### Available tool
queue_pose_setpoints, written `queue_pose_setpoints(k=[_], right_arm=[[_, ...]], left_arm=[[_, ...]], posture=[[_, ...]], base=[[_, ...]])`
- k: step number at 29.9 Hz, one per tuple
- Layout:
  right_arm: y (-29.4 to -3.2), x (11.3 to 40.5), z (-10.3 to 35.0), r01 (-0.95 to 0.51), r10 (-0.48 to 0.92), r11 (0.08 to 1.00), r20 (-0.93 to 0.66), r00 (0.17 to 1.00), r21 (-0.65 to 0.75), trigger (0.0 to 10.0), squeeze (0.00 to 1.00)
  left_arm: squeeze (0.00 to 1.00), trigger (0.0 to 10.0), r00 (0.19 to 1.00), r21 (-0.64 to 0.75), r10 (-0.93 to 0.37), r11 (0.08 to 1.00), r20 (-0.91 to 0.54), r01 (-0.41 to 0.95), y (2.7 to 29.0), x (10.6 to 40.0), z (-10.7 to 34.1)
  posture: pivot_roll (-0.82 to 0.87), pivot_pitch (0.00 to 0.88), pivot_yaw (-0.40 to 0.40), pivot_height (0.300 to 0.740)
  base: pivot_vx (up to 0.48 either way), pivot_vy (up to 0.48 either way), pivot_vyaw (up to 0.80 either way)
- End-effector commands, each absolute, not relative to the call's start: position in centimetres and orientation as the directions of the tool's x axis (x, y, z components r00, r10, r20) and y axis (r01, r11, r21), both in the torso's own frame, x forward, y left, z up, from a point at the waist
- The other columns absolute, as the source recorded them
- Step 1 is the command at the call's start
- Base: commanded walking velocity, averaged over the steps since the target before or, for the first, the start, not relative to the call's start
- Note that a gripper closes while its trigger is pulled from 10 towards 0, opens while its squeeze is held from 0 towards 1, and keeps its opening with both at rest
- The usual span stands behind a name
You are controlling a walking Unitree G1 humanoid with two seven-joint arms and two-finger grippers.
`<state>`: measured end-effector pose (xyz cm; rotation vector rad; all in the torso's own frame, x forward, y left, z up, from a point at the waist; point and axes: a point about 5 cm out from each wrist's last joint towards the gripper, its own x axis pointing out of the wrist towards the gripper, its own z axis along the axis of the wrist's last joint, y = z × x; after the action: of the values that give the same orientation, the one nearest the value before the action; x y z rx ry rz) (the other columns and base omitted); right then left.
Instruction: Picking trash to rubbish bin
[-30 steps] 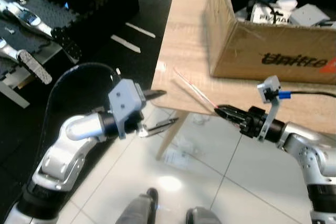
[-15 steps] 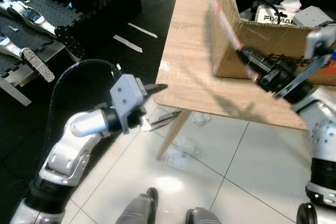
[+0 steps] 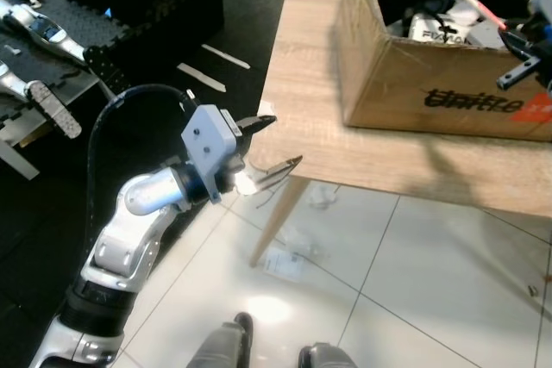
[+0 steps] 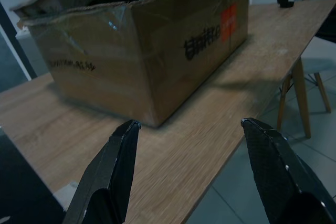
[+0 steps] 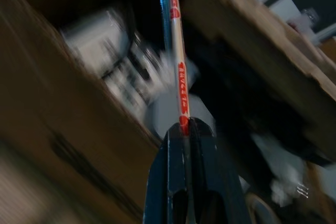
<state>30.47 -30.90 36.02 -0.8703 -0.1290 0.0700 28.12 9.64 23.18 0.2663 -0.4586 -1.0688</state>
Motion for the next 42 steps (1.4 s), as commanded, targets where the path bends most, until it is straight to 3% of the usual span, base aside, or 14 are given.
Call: queue_pose_setpoints(k=[1, 2, 3, 4, 5, 6, 21, 28, 35, 37, 38, 40, 41, 42], right_arm=[[-31.6, 30.8, 36.4, 0.020, 0.072, 0.563, 0.073, 0.995, -0.826, 0.1, 0.00], [-31.6, 30.8, 36.4, 0.020, 0.072, 0.563, 0.073, 0.995, -0.826, 0.1, 0.00], [-31.6, 31.1, 36.3, 0.014, 0.067, 0.530, 0.058, 0.996, -0.848, 3.0, 0.00], [-31.6, 31.1, 36.3, 0.014, 0.067, 0.530, 0.058, 0.996, -0.848, 3.0, 0.00], [-31.5, 31.7, 35.9, -0.008, 0.078, 0.503, 0.036, 0.996, -0.865, 8.3, 0.00], [-31.5, 31.9, 35.7, -0.020, 0.086, 0.500, 0.027, 0.996, -0.866, 10.0, 0.00], [-29.4, 34.1, 33.2, -0.209, 0.210, 0.448, -0.125, 0.970, -0.869, 10.0, 0.00], [-30.7, 35.1, 34.6, -0.093, 0.073, 0.424, -0.068, 0.995, -0.901, 10.0, 0.00], [-31.0, 35.6, 36.7, 0.024, 0.038, 0.538, 0.053, 0.998, -0.843, 10.0, 0.02], [-31.2, 35.6, 37.4, 0.071, 0.022, 0.568, 0.101, 0.995, -0.820, 10.0, 0.35], [-31.3, 35.6, 37.7, 0.093, 0.014, 0.580, 0.124, 0.992, -0.809, 10.0, 0.65], [-31.4, 35.6, 38.0, 0.113, 0.005, 0.591, 0.144, 0.990, -0.799, 10.0, 0.73], [-31.6, 35.7, 38.3, 0.131, -0.002, 0.613, 0.164, 0.986, -0.779, 10.0, 1.00], [-32.0, 35.8, 38.5, 0.163, -0.031, 0.651, 0.188, 0.982, -0.741, 10.0, 1.00]], left_arm=[[0.00, 10.0, 0.387, 0.433, -0.891, 0.453, 0.236, 0.780, 9.2, 28.1, 22.9], [0.00, 10.0, 0.387, 0.433, -0.891, 0.453, 0.236, 0.780, 9.2, 28.1, 22.9], [0.00, 10.0, 0.386, 0.434, -0.890, 0.456, 0.243, 0.777, 9.1, 28.1, 23.0], [0.00, 10.0, 0.386, 0.434, -0.890, 0.456, 0.243, 0.777, 9.1, 28.1, 23.0], [0.00, 10.0, 0.387, 0.433, -0.886, 0.462, 0.254, 0.774, 8.9, 28.1, 23.1], [0.00, 10.0, 0.388, 0.432, -0.886, 0.463, 0.255, 0.774, 8.9, 28.1, 23.0], [0.00, 10.0, 0.381, 0.434, -0.890, 0.456, 0.251, 0.777, 8.9, 27.9, 22.9], [0.00, 10.0, 0.377, 0.429, -0.892, 0.451, 0.250, 0.783, 9.0, 27.8, 22.8], [0.00, 10.0, 0.374, 0.423, -0.893, 0.448, 0.250, 0.788, 8.8, 27.6, 22.6], [0.00, 10.0, 0.372, 0.422, -0.894, 0.447, 0.251, 0.788, 8.8, 27.6, 22.6], [0.00, 10.0, 0.372, 0.422, -0.894, 0.447, 0.251, 0.789, 8.8, 27.6, 22.7], [0.00, 10.0, 0.371, 0.422, -0.894, 0.447, 0.251, 0.789, 8.8, 27.6, 22.7], [0.00, 10.0, 0.371, 0.423, -0.894, 0.446, 0.251, 0.789, 8.8, 27.6, 22.7], [0.00, 10.0, 0.370, 0.424, -0.894, 0.445, 0.252, 0.789, 8.8, 27.6, 22.7]], posture=[[-0.07, 0.141, -0.025, 0.740], [-0.07, 0.141, -0.025, 0.740], [-0.07, 0.141, -0.030, 0.740], [-0.07, 0.141, -0.030, 0.740], [-0.07, 0.141, -0.036, 0.740], [-0.07, 0.141, -0.036, 0.740], [-0.06, 0.153, -0.030, 0.740], [-0.06, 0.166, -0.022, 0.740], [-0.06, 0.173, -0.023, 0.740], [-0.06, 0.174, -0.022, 0.740], [-0.06, 0.174, -0.022, 0.740], [-0.06, 0.174, -0.022, 0.740], [-0.06, 0.174, -0.022, 0.740], [-0.06, 0.174, -0.022, 0.740]], base=[[0.000, 0.000, 0.00], [0.000, 0.000, 0.00], [0.000, 0.000, 0.00], [0.000, 0.000, 0.00], [0.000, 0.000, 0.00], [0.000, 0.000, 0.00], [0.000, 0.000, 0.00], [0.000, 0.000, 0.00], [0.000, 0.000, 0.00], [0.000, 0.000, 0.00], [0.000, 0.000, 0.00], [0.000, 0.000, 0.00], [0.000, 0.000, 0.00], [0.000, 0.000, 0.00]])
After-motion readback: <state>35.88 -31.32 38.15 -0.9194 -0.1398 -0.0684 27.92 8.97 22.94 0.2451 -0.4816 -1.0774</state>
